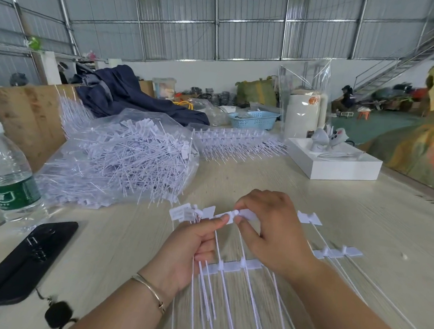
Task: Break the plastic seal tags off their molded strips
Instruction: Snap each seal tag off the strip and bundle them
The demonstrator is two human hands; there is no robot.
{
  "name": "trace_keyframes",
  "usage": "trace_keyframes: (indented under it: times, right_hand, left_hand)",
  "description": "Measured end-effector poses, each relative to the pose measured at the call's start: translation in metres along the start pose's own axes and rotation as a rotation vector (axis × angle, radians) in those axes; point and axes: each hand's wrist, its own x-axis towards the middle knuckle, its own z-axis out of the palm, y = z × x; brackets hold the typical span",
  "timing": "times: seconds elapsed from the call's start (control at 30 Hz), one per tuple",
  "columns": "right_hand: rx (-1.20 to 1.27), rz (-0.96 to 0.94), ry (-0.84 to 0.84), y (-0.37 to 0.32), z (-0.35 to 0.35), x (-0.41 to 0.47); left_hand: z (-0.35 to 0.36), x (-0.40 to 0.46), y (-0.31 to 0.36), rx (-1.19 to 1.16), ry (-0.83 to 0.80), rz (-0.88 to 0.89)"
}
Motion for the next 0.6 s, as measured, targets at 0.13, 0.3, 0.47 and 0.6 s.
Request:
trace_keyframes:
  times: [0.13,0.3,0.47,0.6]
  right_hand:
    - [-0.004,0.086,0.025,0.003,-0.001,0.0]
    - [0.242,0.242,-0.011,0.008,-0.003,0.002]
    - [0.574,0.37,-0.033,0.005,-0.006,0.004]
    - [0.746,0.405,-0.064,0.007,-0.011,0.005]
  left_hand:
    - [-0.001,-0.001,0.003,-0.028,0.026,0.02]
    - [-0.002,-0.001,0.005,-0.073,0.003,0.037]
    - [0.0,-0.004,0.007,-0.135,-0.109,0.027]
    - [0.0,-0.005,0.008,-0.186,-0.154,-0.001]
